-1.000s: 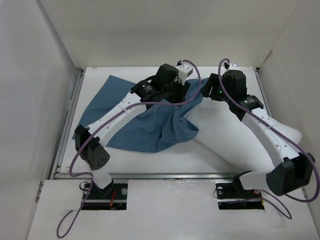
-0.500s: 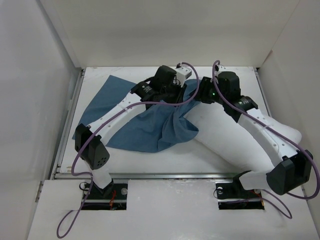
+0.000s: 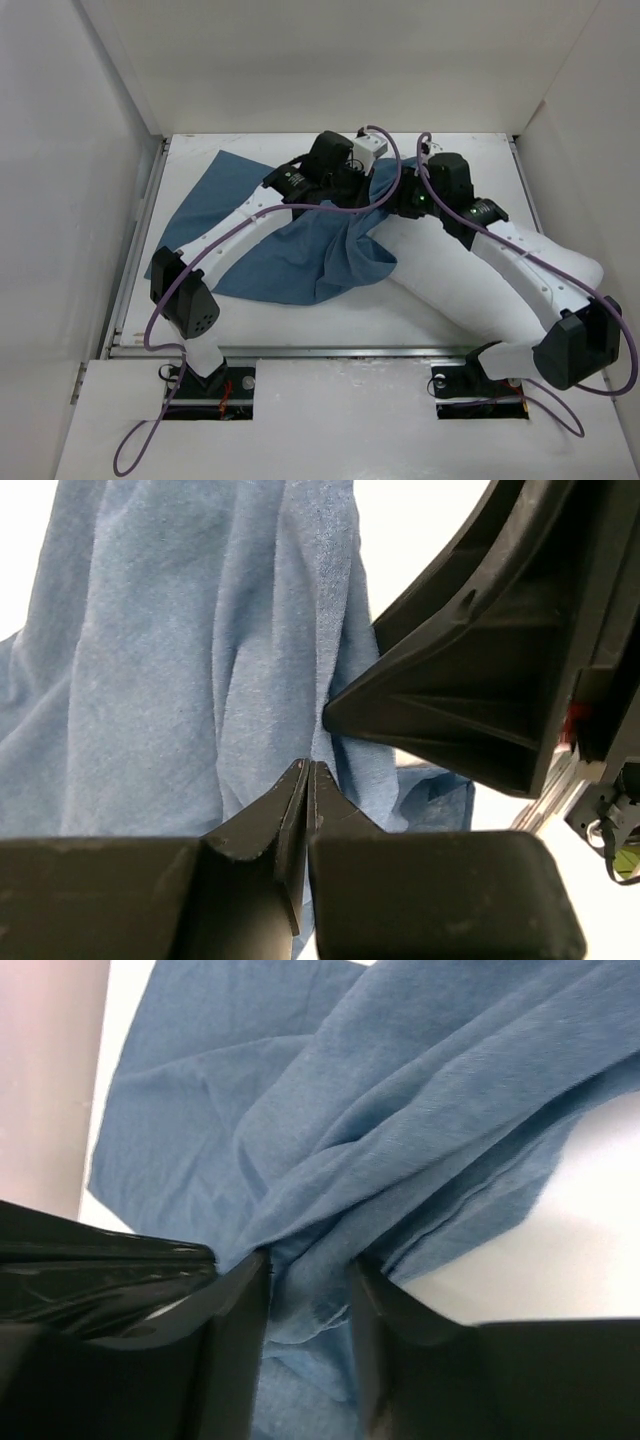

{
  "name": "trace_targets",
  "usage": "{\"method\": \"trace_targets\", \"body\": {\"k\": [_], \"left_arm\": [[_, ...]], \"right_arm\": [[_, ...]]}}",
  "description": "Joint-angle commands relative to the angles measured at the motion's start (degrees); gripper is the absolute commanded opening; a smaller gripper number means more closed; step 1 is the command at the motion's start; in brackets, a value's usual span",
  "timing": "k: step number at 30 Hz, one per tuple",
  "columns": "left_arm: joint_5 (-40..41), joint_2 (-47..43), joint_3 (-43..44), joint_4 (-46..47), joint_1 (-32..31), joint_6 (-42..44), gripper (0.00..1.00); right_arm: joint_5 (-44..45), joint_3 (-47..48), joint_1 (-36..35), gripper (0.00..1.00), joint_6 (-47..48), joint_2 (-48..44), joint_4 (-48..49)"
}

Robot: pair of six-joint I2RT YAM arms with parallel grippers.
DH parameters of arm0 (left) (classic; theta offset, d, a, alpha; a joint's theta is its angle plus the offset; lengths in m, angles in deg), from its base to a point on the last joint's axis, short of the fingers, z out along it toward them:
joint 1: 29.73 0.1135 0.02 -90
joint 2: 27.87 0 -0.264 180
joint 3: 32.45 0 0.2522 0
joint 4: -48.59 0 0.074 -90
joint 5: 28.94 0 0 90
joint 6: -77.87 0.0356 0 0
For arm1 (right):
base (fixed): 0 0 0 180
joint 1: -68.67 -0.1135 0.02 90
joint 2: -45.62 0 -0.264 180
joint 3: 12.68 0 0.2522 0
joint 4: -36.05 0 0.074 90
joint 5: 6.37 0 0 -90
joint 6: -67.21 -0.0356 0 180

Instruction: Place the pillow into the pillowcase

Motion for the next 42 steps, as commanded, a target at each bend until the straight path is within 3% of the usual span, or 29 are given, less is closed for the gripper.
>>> {"method": "trace_targets", "body": {"k": [1,3,4,5,16,17,19,21,25,34,40,42], "left_arm": [[-2.2,-1.0,-0.7,3.0,-0.1,0.7,0.0],[-2.2,-1.0,-0.7,3.0,-0.1,0.7,0.0],[-2.2,-1.0,-0.7,3.0,-0.1,0.7,0.0],[-2.2,-1.0,-1.2,3.0,-0.1,0.1,0.0],[2.7,-0.9,0.2,3.0,-0.1,-0.4,0.0],[0.6,-0.9,0.7,2.3,-0.1,0.5,0.07],[-1.8,0.2,1.3,1.2,-0.1,1.9,0.48],[-3.1,0.2,1.3,0.6,-1.5,4.2,0.72],[0.6,1.4,1.8,-1.1,-6.6,6.7,0.88],[9.6,0.9,-2.8,-1.1,-14.0,7.4,0.85],[24.1,2.8,-3.3,-3.3,-18.1,-1.8,0.83],[27.7,2.8,-3.9,-3.3,-18.8,-7.5,0.76]], "right_arm": [[-1.6,0.0,-1.4,0.4,-1.0,0.0,4.3],[-1.6,0.0,-1.4,0.23,-1.0,0.8,4.3],[-1.0,0.6,-1.4,0.04,-1.5,0.8,4.3],[-1.0,0.6,-1.4,0.0,-1.5,0.8,3.7],[25.5,-3.4,-1.4,0.0,-4.3,-5.4,-19.3],[25.5,-4.1,-1.4,0.0,-5.0,-5.4,-19.9],[24.4,-6.3,-1.4,0.0,-5.0,-5.4,-19.9],[23.0,-6.8,-1.4,0.0,-5.6,-5.4,-18.5],[22.5,-7.4,-1.4,0.0,-5.6,-5.4,-16.1],[20.8,-7.4,0.2,0.0,-5.6,-6.0,-14.5],[14.7,-6.8,2.5,0.0,-5.0,-3.6,-13.8],[13.7,-6.3,2.5,0.0,-4.5,-3.1,-13.8]]}}
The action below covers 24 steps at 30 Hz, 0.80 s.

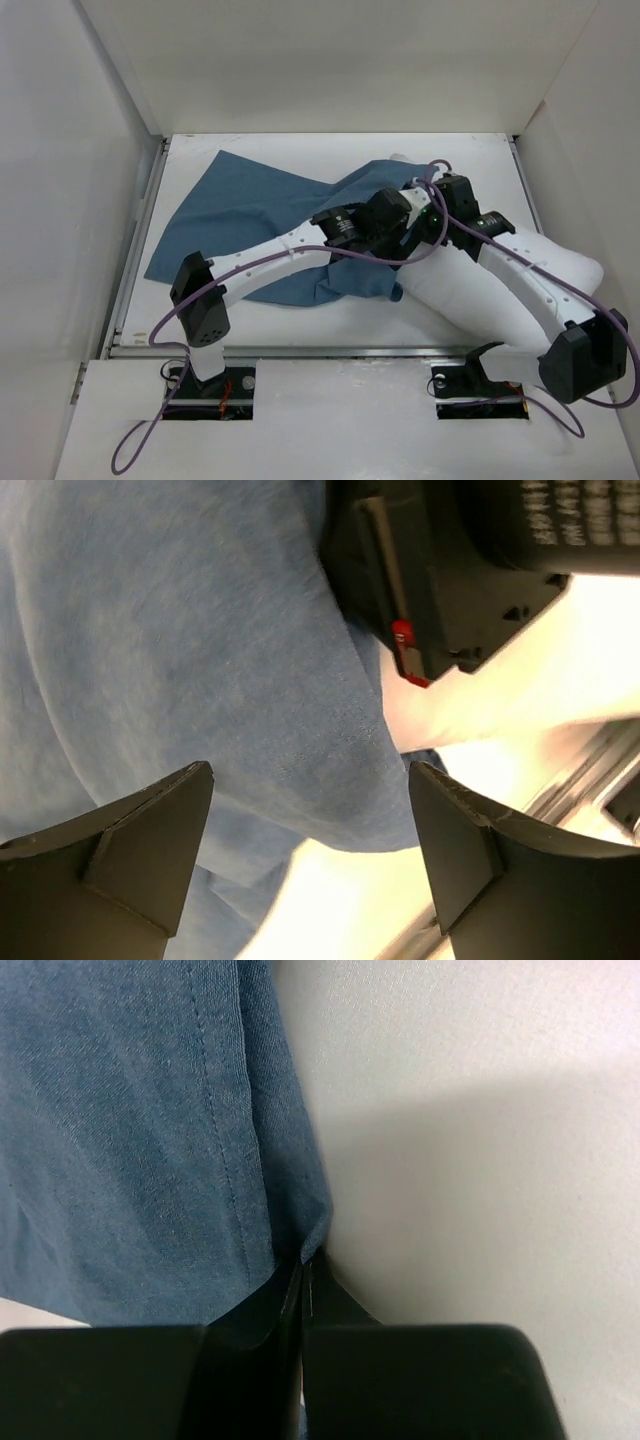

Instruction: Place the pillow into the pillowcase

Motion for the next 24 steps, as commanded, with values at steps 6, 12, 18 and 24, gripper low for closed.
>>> {"method": "trace_targets", "body": {"k": [6,12,18,24], "left_arm": [[11.9,-11.6,-18.0,13.5,-5.1,-15.2,0.81],[19.8,-20.6,-30.2,24.9,-10.3,-15.2,0.91],[19.3,-18.5,-30.6,28.2,-10.8,-14.1,0.93],[29.4,-6.3,-20.4,20.9,-14.4,-13.3,0.93]], "right_arm": [[-3.4,1.9,0.4,0.0,1.1,1.9,0.1],[-8.5,3.2,0.9,0.0,2.5,3.3,0.6],[-6.7,3.2,0.9,0.0,3.0,1.7,0.9],[-5.7,3.2,0.9,0.0,3.5,-0.1,0.9]]}}
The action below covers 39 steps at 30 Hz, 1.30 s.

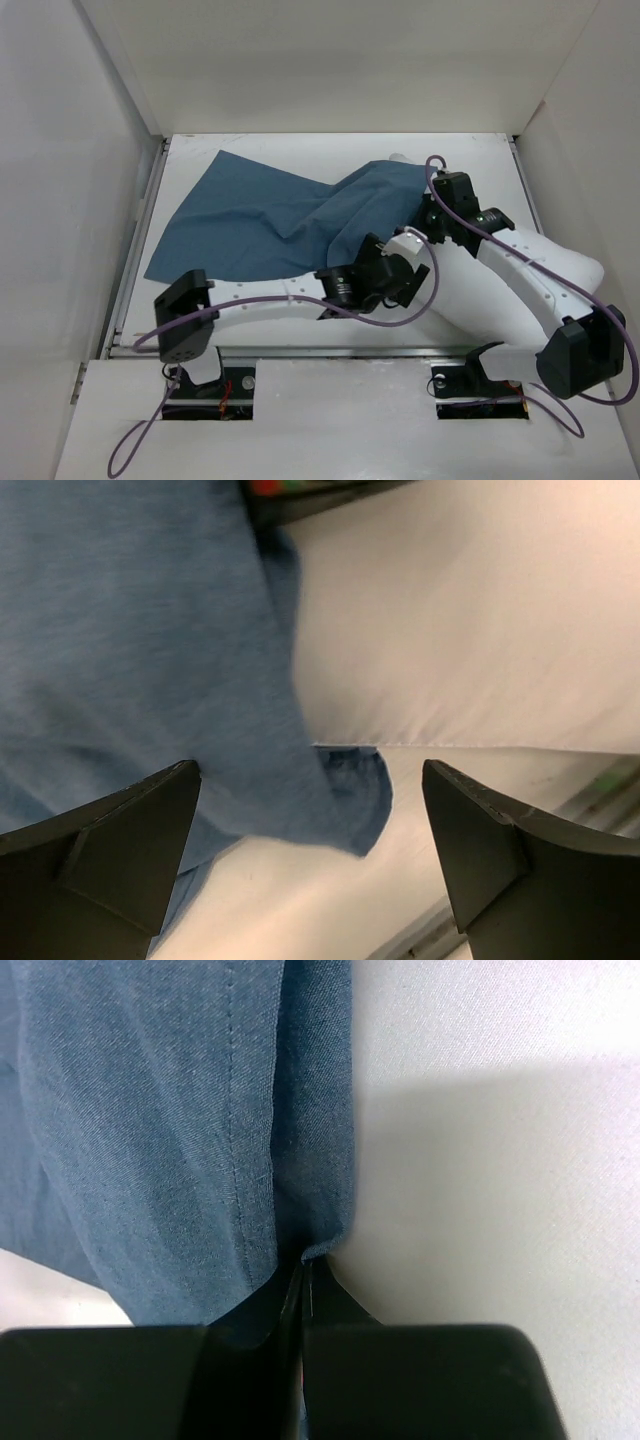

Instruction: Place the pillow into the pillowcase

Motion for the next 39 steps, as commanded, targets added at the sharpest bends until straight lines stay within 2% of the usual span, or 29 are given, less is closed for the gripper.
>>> {"method": "trace_targets", "body": {"k": [1,4,8,9,10,13,14,17,20,26,34,39], "left_arm": [[9.4,5.0,6.5,-4.1,-2.1,-1.3,0.93],[16.9,9.8,11.5,-9.3,-2.6,-3.6,0.91],[25.6,13.4,16.0,-16.5,-2.6,-10.1,0.73],[27.2,13.9,16.6,-19.6,-2.6,-11.3,0.68],[29.8,14.9,17.9,-21.2,-2.6,-14.0,0.54],[32.2,16.2,20.8,-28.0,-2.0,-18.1,0.31],[34.0,16.2,21.6,-30.1,-2.0,-22.0,0.2],[34.5,14.5,22.2,-32.1,-1.4,-22.6,0.16],[34.5,10.5,19.8,-28.7,-0.4,-20.8,0.0],[26.9,-1.4,12.4,-19.2,3.3,-15.5,0.0],[12.7,-15.6,0.8,-7.4,9.1,-8.7,0.01],[7.1,-17.9,-0.3,-8.7,12.5,-7.5,0.11]], "right_arm": [[1.0,1.8,0.2,0.0,1.3,-1.9,0.6],[1.0,1.2,0.2,0.0,1.3,-2.6,0.6],[1.8,0.1,0.2,0.0,1.3,-4.2,0.6],[2.5,-0.4,0.2,0.0,1.3,-4.2,0.6],[2.6,-0.4,0.2,0.0,1.3,-4.8,0.6],[3.1,-0.4,0.2,0.0,1.3,-5.3,0.6],[3.1,-0.4,0.2,0.0,1.3,-5.3,0.6],[4.5,-1.6,0.2,0.0,1.3,-5.8,0.6],[6.0,-2.2,0.2,0.0,1.3,-5.8,0.6],[10.7,-3.3,0.2,0.0,1.3,-5.8,0.6],[13.7,-4.6,0.2,0.0,1.3,-6.3,0.6],[17.9,-5.2,1.3,0.0,0.7,-6.3,-0.9]]}}
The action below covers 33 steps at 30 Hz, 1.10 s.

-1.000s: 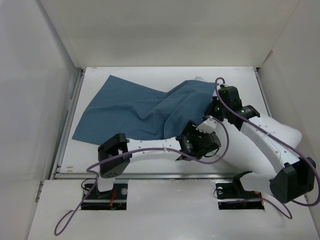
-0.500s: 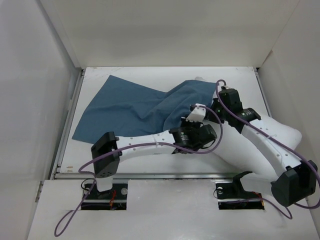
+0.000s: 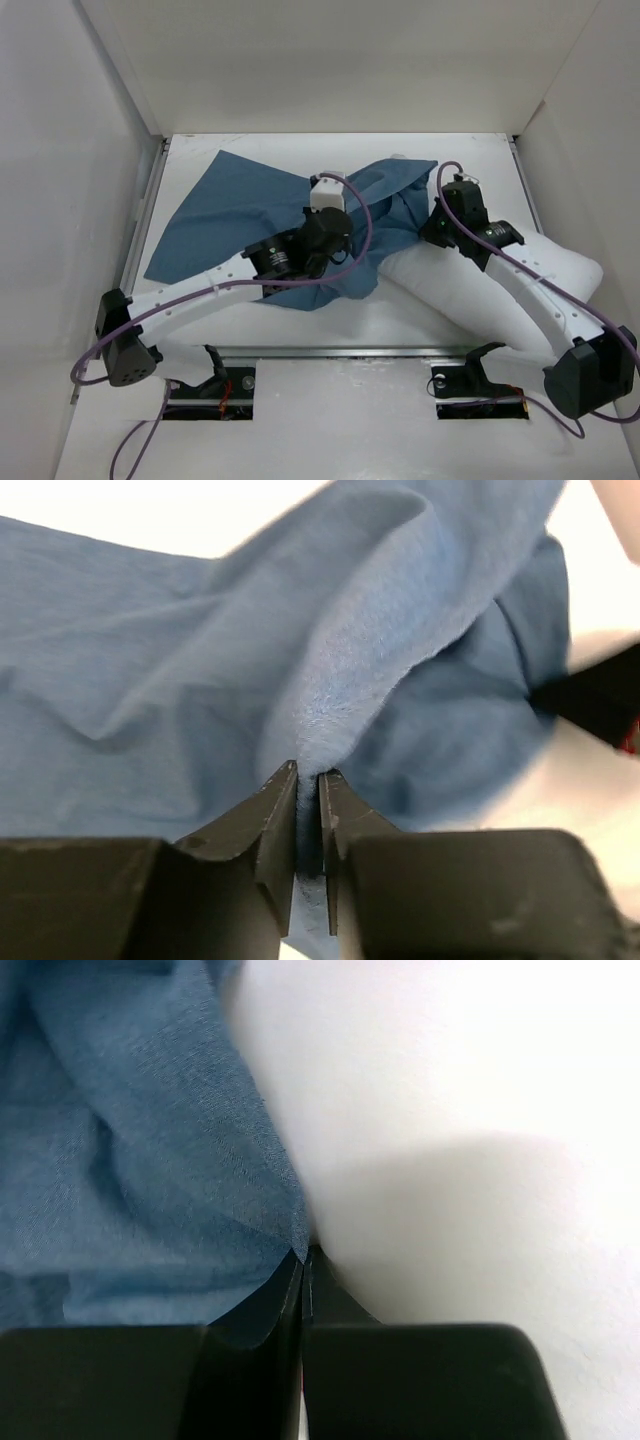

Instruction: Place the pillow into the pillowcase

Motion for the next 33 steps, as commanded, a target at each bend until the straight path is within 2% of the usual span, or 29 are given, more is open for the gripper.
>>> {"method": "trace_targets", "body": {"k": [1,3,5,11,13,16,20,22,24,25,28,30,32,33], "left_arm": [[-2.4,-3.1,-0.3,-0.6,2.7,2.1,0.12],[-5.9,-3.1,-0.3,-1.2,3.8,2.1,0.11],[-7.6,-1.5,0.4,-1.2,4.5,2.1,0.0],[-5.7,2.2,3.7,-1.2,4.5,2.6,0.0],[-2.2,2.2,4.7,-1.2,5.1,2.1,0.0],[-1.5,-0.6,4.0,2.5,7.4,2.1,0.0],[-3.3,-3.7,3.3,7.8,10.3,4.6,0.0],[-3.9,-4.9,3.8,8.3,10.8,6.8,0.0],[-3.9,-5.4,5.5,8.3,10.8,8.3,0.0],[-3.1,-5.4,6.1,8.3,10.8,8.9,0.0],[-1.0,-6.5,9.0,6.9,11.3,11.3,0.0],[0.9,-7.3,11.7,5.4,11.3,13.3,0.0],[2.9,-8.6,13.4,4.9,12.0,14.8,0.0],[4.0,-9.6,14.3,4.9,12.0,15.6,0.0]], "right_arm": [[9.1,-0.8,1.2,0.0,0.9,-0.6,-4.0],[9.6,-0.8,1.2,0.0,0.9,-0.6,-4.0],[9.6,-1.3,1.2,0.0,0.9,-1.1,-4.0],[6.9,-1.9,1.2,0.0,3.2,-1.1,-2.9],[5.8,-1.9,1.2,0.0,5.5,-2.6,-2.4],[2.2,-2.4,1.2,0.0,7.7,-5.9,1.2],[-3.4,-3.7,1.2,0.0,9.9,-8.4,5.3],[-11.0,-3.7,1.2,0.0,10.6,-8.4,8.2],[-14.2,-2.0,-1.0,0.0,12.0,-4.9,12.7],[-14.8,0.9,-4.7,0.0,12.0,-3.2,13.9],[-10.8,7.8,-12.6,0.0,15.5,6.8,16.7],[-10.8,16.8,-15.0,0.0,16.2,16.1,17.3],[-17.0,25.2,-16.5,0.0,16.2,22.0,20.7],[-19.8,29.1,-16.5,0.0,16.2,28.5,22.1]]}}
